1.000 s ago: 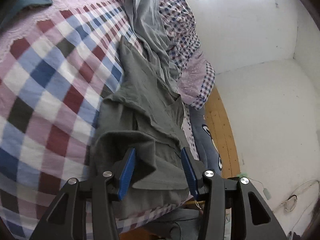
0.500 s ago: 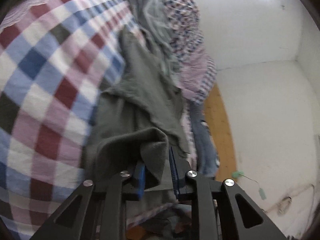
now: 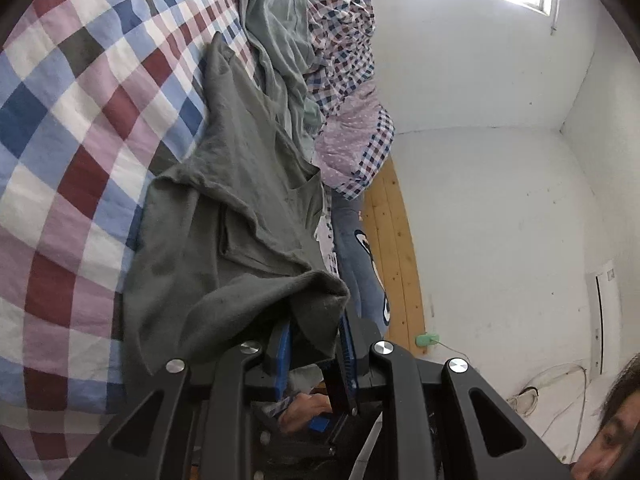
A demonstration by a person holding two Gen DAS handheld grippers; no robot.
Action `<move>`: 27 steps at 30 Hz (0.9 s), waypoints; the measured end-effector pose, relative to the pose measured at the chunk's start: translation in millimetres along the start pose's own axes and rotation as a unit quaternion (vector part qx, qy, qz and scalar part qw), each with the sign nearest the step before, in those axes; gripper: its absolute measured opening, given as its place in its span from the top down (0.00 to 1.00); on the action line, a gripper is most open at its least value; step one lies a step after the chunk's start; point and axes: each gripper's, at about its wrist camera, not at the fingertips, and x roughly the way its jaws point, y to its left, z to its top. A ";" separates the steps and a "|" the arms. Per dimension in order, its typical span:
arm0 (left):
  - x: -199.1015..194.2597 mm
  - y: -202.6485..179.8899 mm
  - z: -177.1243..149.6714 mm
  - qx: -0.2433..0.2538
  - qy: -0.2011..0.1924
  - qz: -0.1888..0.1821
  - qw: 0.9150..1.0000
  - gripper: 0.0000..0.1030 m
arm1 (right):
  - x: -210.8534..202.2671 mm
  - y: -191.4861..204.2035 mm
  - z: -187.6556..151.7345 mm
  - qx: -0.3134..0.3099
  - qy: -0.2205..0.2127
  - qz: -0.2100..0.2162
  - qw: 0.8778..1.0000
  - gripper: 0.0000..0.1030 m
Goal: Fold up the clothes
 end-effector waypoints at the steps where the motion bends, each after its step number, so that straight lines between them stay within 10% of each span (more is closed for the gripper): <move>1: -0.4 1.2 0.9 -0.004 -0.001 -0.001 1.000 0.75 | 3.3 -11.8 0.0 0.031 0.008 0.015 0.999 0.52; 6: -2.5 7.4 5.6 -0.026 -0.008 -0.004 1.000 0.49 | 22.3 -86.5 -14.9 0.217 0.047 0.098 0.970 0.52; 11: -3.0 11.4 8.1 -0.042 -0.008 0.004 0.999 0.49 | 37.4 -117.7 -29.6 0.330 0.060 0.167 0.927 0.52; 27: -12.1 1.2 7.2 -0.012 -0.027 0.018 0.999 0.49 | 15.6 -92.1 -6.9 0.253 0.042 0.184 0.949 0.51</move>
